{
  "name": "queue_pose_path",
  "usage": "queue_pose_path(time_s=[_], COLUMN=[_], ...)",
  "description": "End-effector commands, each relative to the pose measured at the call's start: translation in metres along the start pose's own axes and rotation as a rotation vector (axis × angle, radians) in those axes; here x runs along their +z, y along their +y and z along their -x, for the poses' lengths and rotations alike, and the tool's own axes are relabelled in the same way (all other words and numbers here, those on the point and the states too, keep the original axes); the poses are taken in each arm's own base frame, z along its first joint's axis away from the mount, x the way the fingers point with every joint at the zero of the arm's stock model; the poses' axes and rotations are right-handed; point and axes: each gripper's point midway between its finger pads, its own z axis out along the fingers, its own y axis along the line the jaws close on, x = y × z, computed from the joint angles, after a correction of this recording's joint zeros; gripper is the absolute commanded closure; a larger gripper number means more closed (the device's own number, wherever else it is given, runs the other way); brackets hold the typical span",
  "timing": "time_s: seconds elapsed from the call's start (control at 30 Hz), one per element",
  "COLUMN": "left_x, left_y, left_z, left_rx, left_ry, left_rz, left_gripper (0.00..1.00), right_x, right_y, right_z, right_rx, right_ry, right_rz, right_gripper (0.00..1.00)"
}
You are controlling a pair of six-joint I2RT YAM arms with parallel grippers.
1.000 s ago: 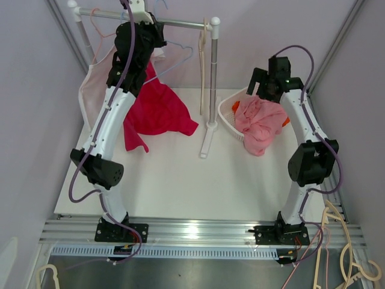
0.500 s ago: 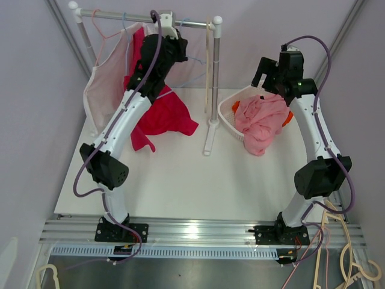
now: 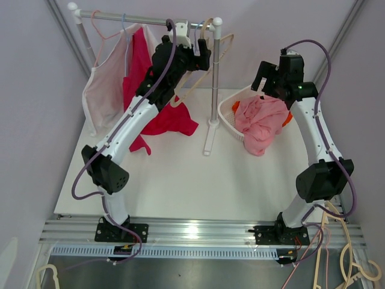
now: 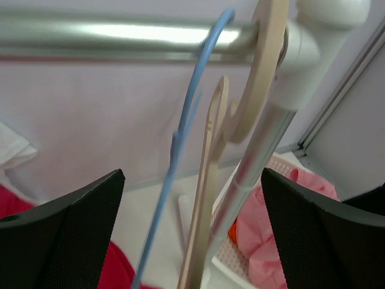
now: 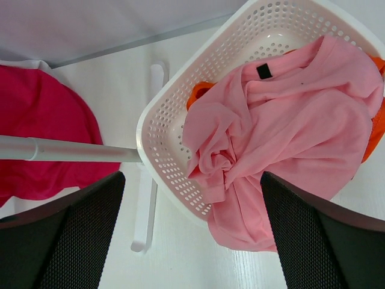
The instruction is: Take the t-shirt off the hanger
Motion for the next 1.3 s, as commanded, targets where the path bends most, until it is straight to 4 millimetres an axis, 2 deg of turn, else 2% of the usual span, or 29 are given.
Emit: queue_pose_path(time_s=[0.0, 0.03, 0.1, 0.13, 0.17, 0.2, 0.23, 0.27, 0.33, 0.37, 0.4, 0.43, 0.47, 0.53, 0.57, 0.6, 0.63, 0.67, 0.7, 0.73, 0.77, 0.8, 0.83, 0.93, 0.97, 1.03, 1.1, 1.27], left_x=[-0.038, -0.061, -0.084, -0.092, -0.115, -0.123, -0.133, -0.147, -0.161, -0.17, -0.174, -0.181, -0.177, -0.183, -0.182, -0.172, -0.17, -0.163, -0.16, -0.142, -0.134, -0.128, -0.116, -0.103, -0.092, -0.082, -0.07, -0.063], left_y=[0.011, 0.013, 0.016, 0.032, 0.04, 0.047, 0.058, 0.064, 0.08, 0.088, 0.092, 0.104, 0.11, 0.133, 0.143, 0.154, 0.166, 0.175, 0.172, 0.183, 0.19, 0.19, 0.195, 0.204, 0.208, 0.214, 0.216, 0.221], left_z=[0.038, 0.067, 0.081, 0.074, 0.097, 0.097, 0.106, 0.103, 0.117, 0.107, 0.108, 0.126, 0.104, 0.106, 0.104, 0.098, 0.102, 0.085, 0.105, 0.09, 0.072, 0.075, 0.067, 0.068, 0.065, 0.051, 0.057, 0.07], left_rx=[0.008, -0.013, -0.032, -0.044, -0.06, -0.065, -0.073, -0.083, -0.103, -0.104, -0.091, -0.065, -0.038, 0.001, 0.012, 0.019, 0.014, 0.001, -0.004, -0.021, -0.029, -0.027, -0.021, -0.017, -0.022, -0.034, -0.038, -0.029], left_ry=[-0.053, -0.105, -0.124, -0.111, -0.161, -0.168, -0.196, -0.2, -0.256, -0.249, -0.262, -0.336, -0.298, -0.299, -0.283, -0.253, -0.24, -0.165, -0.186, -0.135, -0.083, -0.084, -0.063, -0.056, -0.041, 0.009, -0.011, -0.083], left_rz=[0.023, 0.011, 0.024, 0.102, 0.137, 0.167, 0.188, 0.194, 0.183, 0.18, 0.162, 0.158, 0.143, 0.215, 0.249, 0.277, 0.311, 0.335, 0.317, 0.332, 0.347, 0.34, 0.346, 0.371, 0.373, 0.383, 0.381, 0.393], left_gripper=[0.01, 0.0, 0.01, 0.01, 0.0, 0.01, 0.01, 0.01, 0.0, 0.0, 0.01, 0.0, 0.01, 0.01, 0.01, 0.01, 0.01, 0.0, 0.01, 0.01, 0.01, 0.0, 0.0, 0.09, 0.1, 0.12, 0.12, 0.12], right_x=[-0.024, -0.024, -0.025, -0.026, -0.029, -0.029, -0.031, -0.03, -0.035, -0.035, -0.036, -0.036, -0.035, -0.038, -0.038, -0.038, -0.042, -0.043, -0.044, -0.046, -0.047, -0.048, -0.049, -0.053, -0.054, -0.056, -0.056, -0.058], right_y=[0.012, 0.012, 0.013, 0.012, 0.013, 0.015, 0.016, 0.019, 0.024, 0.024, 0.025, 0.026, 0.026, 0.028, 0.028, 0.028, 0.03, 0.031, 0.031, 0.032, 0.032, 0.032, 0.032, 0.032, 0.031, 0.032, 0.033, 0.034], right_z=[0.02, 0.02, 0.021, 0.021, 0.021, 0.023, 0.024, 0.018, 0.02, 0.019, 0.02, 0.02, 0.019, 0.021, 0.02, 0.02, 0.022, 0.021, 0.022, 0.023, 0.023, 0.024, 0.025, 0.027, 0.027, 0.03, 0.032, 0.036], right_rx=[0.003, 0.002, 0.002, 0.002, 0.003, 0.008, 0.011, 0.012, 0.009, 0.007, 0.008, 0.005, 0.005, 0.005, 0.006, 0.009, 0.012, 0.012, 0.014, 0.014, 0.015, 0.014, 0.014, 0.006, 0.005, 0.004, 0.0, -0.006], right_ry=[-0.069, -0.069, -0.071, -0.073, -0.076, -0.086, -0.095, -0.078, -0.093, -0.091, -0.092, -0.093, -0.091, -0.103, -0.105, -0.112, -0.122, -0.125, -0.128, -0.134, -0.133, -0.137, -0.14, -0.149, -0.154, -0.163, -0.172, -0.182], right_rz=[0.053, 0.053, 0.057, 0.056, 0.064, 0.072, 0.076, 0.102, 0.128, 0.133, 0.137, 0.141, 0.142, 0.156, 0.159, 0.163, 0.174, 0.18, 0.183, 0.186, 0.187, 0.185, 0.186, 0.186, 0.182, 0.188, 0.192, 0.197], right_gripper=[0.0, 0.01, 0.0, 0.01, 0.01, 0.01, 0.0, 0.01, 0.0, 0.01, 0.01, 0.01, 0.01, 0.0, 0.01, 0.0, 0.0, 0.01, 0.01, 0.0, 0.0, 0.0, 0.0, 0.0, 0.01, 0.01, 0.01, 0.0])
